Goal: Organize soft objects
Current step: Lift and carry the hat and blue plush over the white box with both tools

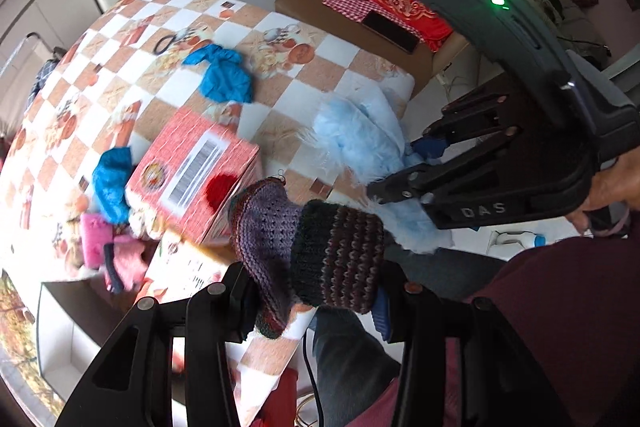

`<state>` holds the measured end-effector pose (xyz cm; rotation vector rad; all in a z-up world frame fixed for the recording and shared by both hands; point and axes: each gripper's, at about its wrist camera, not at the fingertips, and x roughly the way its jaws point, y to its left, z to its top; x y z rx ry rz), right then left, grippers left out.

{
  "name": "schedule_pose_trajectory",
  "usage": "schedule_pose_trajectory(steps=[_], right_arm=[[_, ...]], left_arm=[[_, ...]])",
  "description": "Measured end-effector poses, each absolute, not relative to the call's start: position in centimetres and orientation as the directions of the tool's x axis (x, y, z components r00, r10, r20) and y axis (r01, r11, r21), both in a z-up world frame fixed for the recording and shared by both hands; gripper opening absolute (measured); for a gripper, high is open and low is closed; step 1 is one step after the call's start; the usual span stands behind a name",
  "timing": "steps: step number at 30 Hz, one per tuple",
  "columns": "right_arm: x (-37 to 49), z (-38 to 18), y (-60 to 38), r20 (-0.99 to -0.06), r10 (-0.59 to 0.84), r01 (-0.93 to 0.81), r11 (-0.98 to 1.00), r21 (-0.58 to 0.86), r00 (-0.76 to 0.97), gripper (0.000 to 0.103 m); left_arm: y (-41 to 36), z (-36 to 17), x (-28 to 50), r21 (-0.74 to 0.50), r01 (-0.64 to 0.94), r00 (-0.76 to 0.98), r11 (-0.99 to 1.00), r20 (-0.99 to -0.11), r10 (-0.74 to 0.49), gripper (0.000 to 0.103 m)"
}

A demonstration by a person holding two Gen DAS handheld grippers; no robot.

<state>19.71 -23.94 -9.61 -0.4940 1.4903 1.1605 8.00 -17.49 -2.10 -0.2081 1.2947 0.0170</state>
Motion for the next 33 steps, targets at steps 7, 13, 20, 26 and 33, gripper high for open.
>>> schedule_pose_trajectory(steps=[7,13,20,26,33], right_arm=[[14.4,-8.1,-21.2,-0.916,0.233,-0.906,0.198,0.374,-0.327,0.026],[11.0,-7.1,-18.2,-0.92,0.201,-0.932,0.065,0.356,-0.337,0.026],[7.9,-5.9,-14.9,-0.916,0.182,-0.933,-0.039,0.358,-0.359,0.026],[4.9,-4.0,-11.7,-0.912,0.19,-0.93,-0.138,0.341,-0.363,0.026],[1.6,-2.3,-8.0,-0.909,0.197,-0.921,-0.217,0.324,-0.366,0.026]], left_arm=[[-15.1,-1.8,2.8,-0.124,-0.256,0.273,0.959,-0.961,-0.051,0.048],[-13.0,-2.2,-0.7,-0.117,-0.414,0.279,0.903,-0.96,0.003,0.048],[-9.8,-1.6,-5.9,-0.137,-0.61,0.315,0.78,-0.946,0.08,0.048],[-7.4,-1.3,-10.0,-0.137,-0.749,0.312,0.648,-0.936,0.164,0.048],[-5.4,-1.0,-14.2,-0.131,-0.857,0.289,0.498,-0.923,0.254,0.048]])
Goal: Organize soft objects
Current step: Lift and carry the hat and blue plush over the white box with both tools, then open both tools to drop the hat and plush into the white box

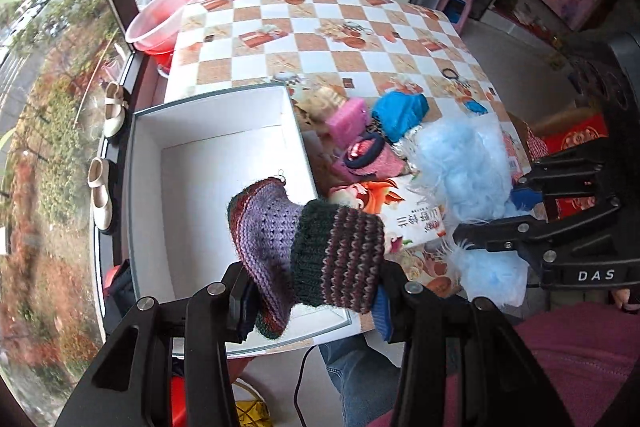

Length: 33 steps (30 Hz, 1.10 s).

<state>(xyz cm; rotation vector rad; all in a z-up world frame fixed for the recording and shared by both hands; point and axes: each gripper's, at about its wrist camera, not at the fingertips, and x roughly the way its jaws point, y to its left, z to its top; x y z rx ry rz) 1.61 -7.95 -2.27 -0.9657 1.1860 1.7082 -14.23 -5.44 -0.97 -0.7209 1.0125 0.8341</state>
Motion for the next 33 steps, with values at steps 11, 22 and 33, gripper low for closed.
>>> schedule_pose_trajectory(steps=[11,22,33], right_arm=[[-3.5,-1.4,-4.2,-0.912,0.155,-0.883,-0.357,0.306,-0.379,0.026],[-6.3,-1.9,-2.3,-0.904,0.116,-0.855,-0.395,0.337,-0.411,0.026],[-8.6,-4.6,-1.1,-0.914,0.046,-0.844,-0.406,0.351,-0.402,0.026]], left_arm=[[-3.9,-1.2,-20.2,-0.141,-0.953,0.23,0.268,-0.912,0.341,0.048],[-4.0,-2.6,-23.2,-0.121,-0.986,0.154,0.117,-0.927,0.341,0.049],[-3.6,-5.5,-23.2,-0.092,-0.992,0.113,0.082,-0.947,0.3,0.049]])
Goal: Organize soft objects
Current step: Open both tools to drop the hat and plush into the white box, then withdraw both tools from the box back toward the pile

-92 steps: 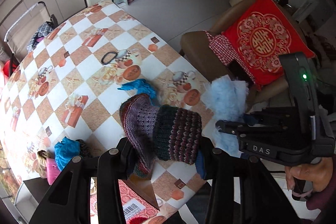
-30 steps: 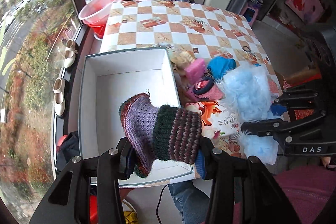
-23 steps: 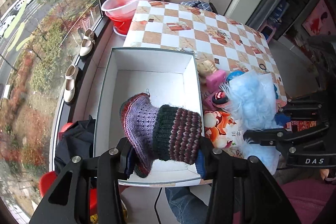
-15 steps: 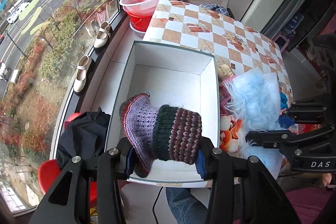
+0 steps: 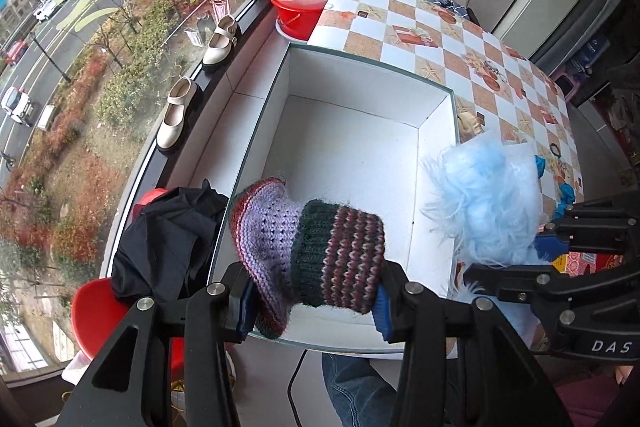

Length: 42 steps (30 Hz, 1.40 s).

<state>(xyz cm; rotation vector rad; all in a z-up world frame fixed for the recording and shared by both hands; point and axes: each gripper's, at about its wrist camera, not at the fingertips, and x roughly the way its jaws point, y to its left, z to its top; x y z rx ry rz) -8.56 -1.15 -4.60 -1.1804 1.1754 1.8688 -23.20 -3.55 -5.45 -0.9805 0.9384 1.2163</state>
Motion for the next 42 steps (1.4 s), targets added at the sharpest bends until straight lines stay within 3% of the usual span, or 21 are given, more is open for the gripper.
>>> schedule_pose_trajectory(steps=[15,18,21,23,25,26,28,31,42], right_arm=[[-10.2,-7.3,0.0,-0.92,0.009,-0.845,-0.4,0.355,-0.391,0.026],[-10.4,-7.6,0.0,-0.921,0.004,-0.847,-0.395,0.356,-0.39,0.026],[-10.4,-7.9,0.2,-0.92,-0.01,-0.848,-0.383,0.365,-0.392,0.027],[-10.2,-8.1,0.3,-0.92,-0.014,-0.853,-0.369,0.37,-0.392,0.034],[-9.5,-8.1,0.7,-0.923,-0.001,-0.867,-0.343,0.363,-0.386,0.067],[-9.1,-8.0,0.9,-0.929,0.016,-0.879,-0.328,0.345,-0.37,0.075],[-8.3,-7.5,1.2,-0.94,0.055,-0.902,-0.307,0.304,-0.335,0.103],[-7.0,-6.3,1.4,-0.934,0.096,-0.911,-0.274,0.308,-0.345,0.103],[-3.6,-3.9,1.3,-0.915,0.131,-0.918,-0.166,0.359,-0.381,0.103]], left_arm=[[-2.8,-8.1,-23.1,-0.07,-0.992,0.093,0.104,-0.968,0.234,0.049],[-2.9,-8.1,-23.0,-0.07,-0.992,0.095,0.107,-0.964,0.249,0.054],[-3.2,-8.2,-22.7,-0.045,-0.991,0.077,0.127,-0.962,0.26,0.066],[-3.3,-8.5,-22.7,-0.035,-0.99,0.068,0.133,-0.967,0.246,0.07],[-3.3,-8.9,-23.4,-0.084,-0.989,0.109,0.121,-0.968,0.225,0.076],[-3.2,-9.0,-23.7,-0.107,-0.988,0.13,0.111,-0.967,0.219,0.086],[-3.1,-9.1,-24.0,-0.117,-0.989,0.134,0.09,-0.967,0.217,0.089],[-2.8,-9.1,-23.6,-0.124,-0.988,0.139,0.086,-0.97,0.197,0.098],[-1.8,-7.2,-20.5,-0.324,-0.934,0.343,0.151,-0.932,0.118,0.098]])
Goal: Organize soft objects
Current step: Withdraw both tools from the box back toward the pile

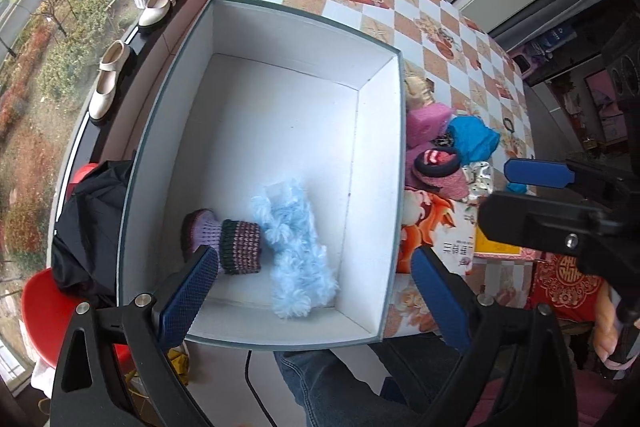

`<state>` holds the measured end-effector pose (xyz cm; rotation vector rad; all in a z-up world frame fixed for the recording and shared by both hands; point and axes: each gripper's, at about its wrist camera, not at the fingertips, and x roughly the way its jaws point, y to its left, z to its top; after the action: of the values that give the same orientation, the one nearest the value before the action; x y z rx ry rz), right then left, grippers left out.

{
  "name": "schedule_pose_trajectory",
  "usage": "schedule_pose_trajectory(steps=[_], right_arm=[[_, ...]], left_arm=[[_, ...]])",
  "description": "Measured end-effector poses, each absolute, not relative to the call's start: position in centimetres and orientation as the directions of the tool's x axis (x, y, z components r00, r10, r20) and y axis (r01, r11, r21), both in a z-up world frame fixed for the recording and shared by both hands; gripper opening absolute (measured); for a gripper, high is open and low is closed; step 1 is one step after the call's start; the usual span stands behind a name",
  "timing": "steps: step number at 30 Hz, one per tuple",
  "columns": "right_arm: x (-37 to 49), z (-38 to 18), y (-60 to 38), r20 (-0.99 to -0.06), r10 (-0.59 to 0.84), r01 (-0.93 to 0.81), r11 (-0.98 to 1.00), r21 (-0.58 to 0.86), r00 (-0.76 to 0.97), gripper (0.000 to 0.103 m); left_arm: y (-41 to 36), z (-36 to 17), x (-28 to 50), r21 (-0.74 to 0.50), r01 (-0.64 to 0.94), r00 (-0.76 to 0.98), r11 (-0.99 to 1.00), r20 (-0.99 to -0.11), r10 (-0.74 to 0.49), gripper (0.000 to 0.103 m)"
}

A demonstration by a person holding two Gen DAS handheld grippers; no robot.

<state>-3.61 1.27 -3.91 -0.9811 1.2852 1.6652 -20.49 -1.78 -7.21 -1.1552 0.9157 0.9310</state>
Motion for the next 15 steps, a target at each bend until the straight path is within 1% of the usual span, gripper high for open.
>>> schedule_pose_trajectory(steps=[2,4,6,7,15], right_arm=[[-2.8,-3.8,1.2,-0.914,0.138,-0.921,-0.147,0.362,-0.381,0.103],[-1.9,-3.5,1.1,-0.912,0.147,-0.922,-0.126,0.366,-0.382,0.103],[-0.9,-3.1,1.2,-0.906,0.16,-0.92,-0.103,0.379,-0.391,0.103],[-0.4,-2.8,1.2,-0.904,0.168,-0.92,-0.092,0.382,-0.393,0.103],[5.0,-0.6,0.8,-0.882,0.26,-0.91,0.025,0.414,-0.394,0.103]], left_arm=[[-1.5,-6.7,-19.9,-0.366,-0.918,0.384,0.153,-0.917,0.106,0.098],[-1.2,-6.1,-19.5,-0.442,-0.887,0.455,0.134,-0.886,0.092,0.098],[-1.0,-5.4,-18.9,-0.509,-0.851,0.521,0.126,-0.849,0.085,0.103],[-0.9,-5.0,-18.4,-0.526,-0.84,0.539,0.133,-0.838,0.089,0.103],[-0.3,-2.6,-13.8,-0.519,-0.819,0.549,0.243,-0.832,0.073,0.103]])
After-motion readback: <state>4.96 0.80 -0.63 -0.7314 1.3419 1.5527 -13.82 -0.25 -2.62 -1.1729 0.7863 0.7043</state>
